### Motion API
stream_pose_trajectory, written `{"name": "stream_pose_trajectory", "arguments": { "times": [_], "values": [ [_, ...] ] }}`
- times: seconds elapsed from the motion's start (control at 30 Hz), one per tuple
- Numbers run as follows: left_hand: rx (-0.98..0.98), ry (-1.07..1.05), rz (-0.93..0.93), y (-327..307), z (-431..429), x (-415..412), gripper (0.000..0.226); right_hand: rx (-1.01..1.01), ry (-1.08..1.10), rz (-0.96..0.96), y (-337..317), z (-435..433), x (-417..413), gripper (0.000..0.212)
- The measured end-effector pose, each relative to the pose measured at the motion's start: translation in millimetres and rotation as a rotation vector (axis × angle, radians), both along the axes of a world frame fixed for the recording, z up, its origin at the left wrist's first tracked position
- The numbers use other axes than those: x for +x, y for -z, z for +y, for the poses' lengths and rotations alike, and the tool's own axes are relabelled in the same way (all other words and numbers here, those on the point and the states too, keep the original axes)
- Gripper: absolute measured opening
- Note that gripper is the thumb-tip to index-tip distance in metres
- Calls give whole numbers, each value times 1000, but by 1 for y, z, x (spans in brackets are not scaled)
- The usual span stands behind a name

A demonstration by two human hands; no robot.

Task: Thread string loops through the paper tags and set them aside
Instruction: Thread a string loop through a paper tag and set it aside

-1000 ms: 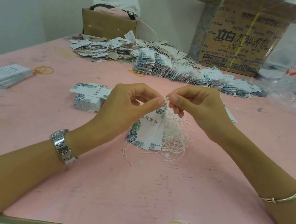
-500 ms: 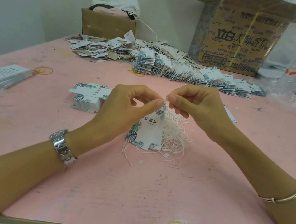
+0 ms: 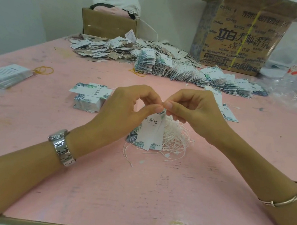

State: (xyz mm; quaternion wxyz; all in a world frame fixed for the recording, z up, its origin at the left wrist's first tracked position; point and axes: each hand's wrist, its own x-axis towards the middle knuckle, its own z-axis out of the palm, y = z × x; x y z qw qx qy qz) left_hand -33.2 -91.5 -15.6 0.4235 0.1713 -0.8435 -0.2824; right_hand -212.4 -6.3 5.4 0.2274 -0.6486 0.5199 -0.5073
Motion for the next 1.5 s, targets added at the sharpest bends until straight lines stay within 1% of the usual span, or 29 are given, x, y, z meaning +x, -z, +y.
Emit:
{"name": "stream_pose_trajectory", "arguments": {
  "times": [0.1, 0.23, 0.6, 0.7, 0.77, 0.83, 0.93, 1.0, 1.03, 1.13, 1.23, 1.3, 1.37, 1.5],
  "values": [
    [21, 6, 13, 0, 0, 0, 5, -4, -3, -11, 0, 0, 2, 13],
    [42, -1, 18, 0, 1, 0, 9, -15, 2, -23, 2, 0, 3, 6],
    [67, -14, 16, -4, 5, 0, 9, -49, 29, -23, 1, -1, 5, 5],
    [82, -12, 64, -8, 3, -2, 5, -94, 58, -91, 0, -3, 5, 20],
    [113, -22, 120, -10, 0, -3, 3, -71, 146, -103, 2, -4, 5, 27],
    [175, -38, 191, -11, -3, -2, 5, 17, 235, -27, 7, -5, 4, 33],
    [276, -32, 329, -16, -6, 0, 7, 137, 264, 176, 17, -3, 11, 59],
    [312, 6, 391, -19, -7, 0, 6, 156, 227, 203, 23, -4, 19, 72],
    [340, 31, 412, -20, -8, 0, 6, 151, 213, 186, 24, -5, 21, 74],
    [443, 76, 448, -21, -8, 0, 6, 84, 216, 152, 24, -6, 24, 62],
    [517, 113, 476, -22, -9, 0, 7, 25, 262, 186, 23, -4, 24, 40],
    [563, 147, 500, -23, -9, 1, 7, 42, 285, 181, 21, -3, 25, 27],
    [601, 166, 523, -25, -9, 1, 7, 83, 266, 152, 20, -3, 26, 21],
    [658, 142, 571, -25, -11, 2, 8, 70, 174, 109, 17, -2, 26, 17]
  ]
}}
